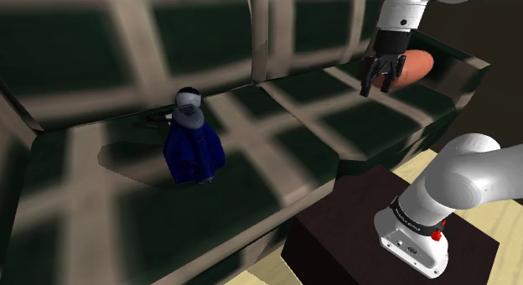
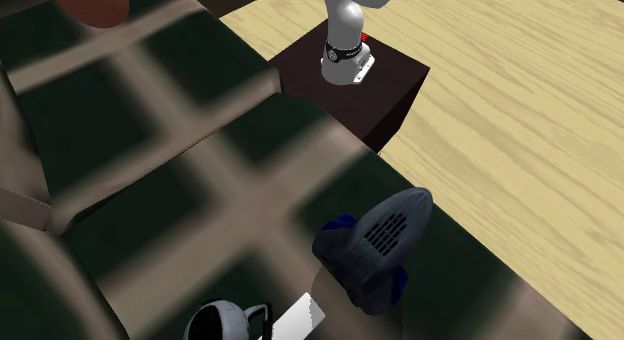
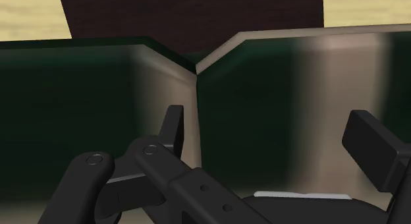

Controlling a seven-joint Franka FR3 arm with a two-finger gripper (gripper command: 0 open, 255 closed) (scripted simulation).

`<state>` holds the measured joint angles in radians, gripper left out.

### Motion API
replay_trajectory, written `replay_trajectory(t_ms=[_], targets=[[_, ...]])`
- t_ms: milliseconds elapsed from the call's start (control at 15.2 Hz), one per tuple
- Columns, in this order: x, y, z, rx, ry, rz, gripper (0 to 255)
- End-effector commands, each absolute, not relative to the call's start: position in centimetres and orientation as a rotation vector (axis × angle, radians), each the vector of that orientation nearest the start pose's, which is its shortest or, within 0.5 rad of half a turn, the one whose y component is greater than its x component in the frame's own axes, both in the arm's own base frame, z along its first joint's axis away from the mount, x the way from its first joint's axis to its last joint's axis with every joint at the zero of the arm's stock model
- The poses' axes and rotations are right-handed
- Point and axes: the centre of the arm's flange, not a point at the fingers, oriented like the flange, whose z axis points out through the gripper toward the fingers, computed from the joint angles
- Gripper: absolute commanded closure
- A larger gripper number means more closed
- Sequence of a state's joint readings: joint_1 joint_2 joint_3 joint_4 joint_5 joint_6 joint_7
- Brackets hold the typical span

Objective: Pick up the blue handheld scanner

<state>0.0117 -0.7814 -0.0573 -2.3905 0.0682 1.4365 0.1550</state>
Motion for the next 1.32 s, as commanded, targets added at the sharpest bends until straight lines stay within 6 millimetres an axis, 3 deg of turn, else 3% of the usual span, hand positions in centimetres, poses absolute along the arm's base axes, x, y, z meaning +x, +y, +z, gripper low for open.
replay_trajectory(t_ms=[0, 1254], targets=[[29.1, -1.0, 56.3, -3.02, 0.268, 0.274, 0], [39.4, 21.8, 54.7, -3.042, 0.183, 0.203, 0]])
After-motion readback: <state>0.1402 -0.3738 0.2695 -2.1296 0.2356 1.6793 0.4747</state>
